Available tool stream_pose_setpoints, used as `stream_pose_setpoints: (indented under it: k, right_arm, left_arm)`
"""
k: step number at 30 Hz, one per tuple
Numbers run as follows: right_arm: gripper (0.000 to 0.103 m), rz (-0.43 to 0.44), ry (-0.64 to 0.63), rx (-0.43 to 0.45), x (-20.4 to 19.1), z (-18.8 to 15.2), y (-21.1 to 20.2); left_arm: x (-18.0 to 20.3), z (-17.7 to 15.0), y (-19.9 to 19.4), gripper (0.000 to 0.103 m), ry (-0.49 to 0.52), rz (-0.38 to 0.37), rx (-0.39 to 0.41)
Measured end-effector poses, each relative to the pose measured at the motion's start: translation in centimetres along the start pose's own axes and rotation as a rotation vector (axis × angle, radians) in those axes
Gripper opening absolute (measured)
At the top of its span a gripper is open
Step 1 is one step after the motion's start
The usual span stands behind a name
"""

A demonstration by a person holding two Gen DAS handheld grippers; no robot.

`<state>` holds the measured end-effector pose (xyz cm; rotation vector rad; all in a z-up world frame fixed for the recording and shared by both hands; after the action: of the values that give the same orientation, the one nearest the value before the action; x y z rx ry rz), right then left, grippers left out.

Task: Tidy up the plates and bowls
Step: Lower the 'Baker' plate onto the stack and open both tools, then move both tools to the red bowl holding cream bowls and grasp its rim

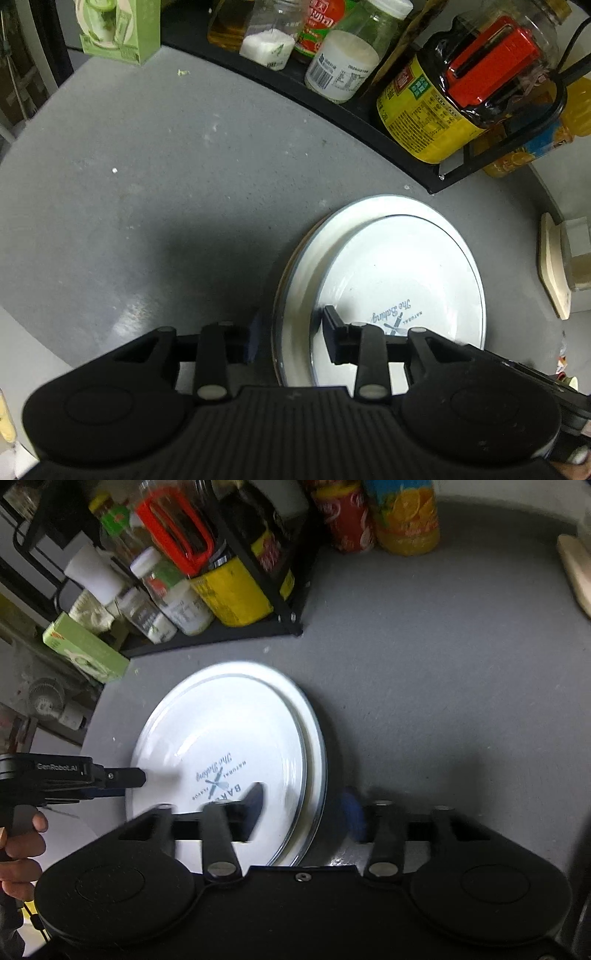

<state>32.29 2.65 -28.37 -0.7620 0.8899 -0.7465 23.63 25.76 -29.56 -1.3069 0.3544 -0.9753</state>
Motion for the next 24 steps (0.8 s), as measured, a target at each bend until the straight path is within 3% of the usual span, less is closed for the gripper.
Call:
stream_pose_setpoints:
  k: [4, 8, 12, 24]
  right_arm:
    - [0.059, 0.018, 0.03, 0.045, 0.5, -0.1, -2.2]
    - [0.08, 0.03, 0.069, 0.123, 1.5, -0.1, -5.7]
    - [0.08, -0.024, 0.077, 0.186, 3.6, -0.1, -9.2]
    - [0.089, -0.116, 0.195, 0.346, 11.1, -1.3, -17.3]
  left_arm:
    - [0.5, 0.2, -1.2, 0.042, 0.037, 0.033, 0.028]
    - [1.5, 0.1, -3.1, 0.052, 0.041, 0.064, 0.069]
    - [3.8, -0.2, -4.9, 0.062, 0.08, 0.038, 0.107]
    - [13.2, -3.4, -6.1, 0.066, 0.227, -0.034, 0.12]
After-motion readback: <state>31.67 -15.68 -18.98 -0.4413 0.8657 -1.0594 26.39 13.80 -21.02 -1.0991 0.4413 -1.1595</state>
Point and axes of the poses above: each gripper's, at about its wrist camera, not at the fingertips, and y roughly the way its jaws point, x to its right, z to its top, the point moved 10 cm from there along y, roughly the way its jaws point, and after that the axes turned 4 degrees about x, right-handed, at the moved point
